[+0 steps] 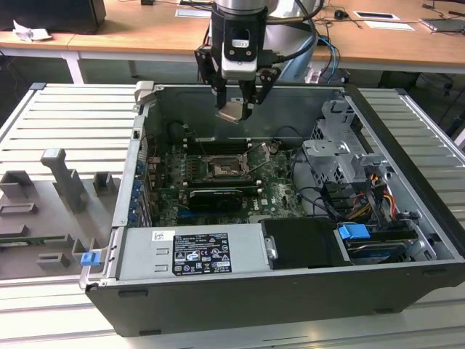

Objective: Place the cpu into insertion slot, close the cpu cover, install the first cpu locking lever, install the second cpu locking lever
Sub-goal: 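Place the cpu into insertion slot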

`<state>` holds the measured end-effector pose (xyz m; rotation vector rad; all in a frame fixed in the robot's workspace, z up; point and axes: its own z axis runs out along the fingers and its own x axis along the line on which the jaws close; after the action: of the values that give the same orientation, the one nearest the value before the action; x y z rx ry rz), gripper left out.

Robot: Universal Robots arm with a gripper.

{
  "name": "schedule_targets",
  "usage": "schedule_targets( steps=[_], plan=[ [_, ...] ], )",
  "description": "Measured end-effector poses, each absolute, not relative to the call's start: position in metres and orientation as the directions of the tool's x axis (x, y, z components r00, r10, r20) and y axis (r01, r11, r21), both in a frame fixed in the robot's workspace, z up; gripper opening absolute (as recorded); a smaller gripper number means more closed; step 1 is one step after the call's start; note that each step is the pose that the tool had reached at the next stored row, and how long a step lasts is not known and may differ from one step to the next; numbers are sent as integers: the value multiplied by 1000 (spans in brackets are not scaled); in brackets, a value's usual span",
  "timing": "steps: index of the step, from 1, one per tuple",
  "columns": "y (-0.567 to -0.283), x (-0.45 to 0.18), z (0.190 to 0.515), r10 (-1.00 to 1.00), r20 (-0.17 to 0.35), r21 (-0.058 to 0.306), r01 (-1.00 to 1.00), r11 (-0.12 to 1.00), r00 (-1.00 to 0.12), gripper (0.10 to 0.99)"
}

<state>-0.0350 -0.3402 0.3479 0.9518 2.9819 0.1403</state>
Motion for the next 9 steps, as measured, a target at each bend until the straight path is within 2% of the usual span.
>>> schedule_targets(
  steps=[9],
  plan=[
    [-340, -35, 347, 666, 19, 88, 665, 742, -746, 529]
  ],
)
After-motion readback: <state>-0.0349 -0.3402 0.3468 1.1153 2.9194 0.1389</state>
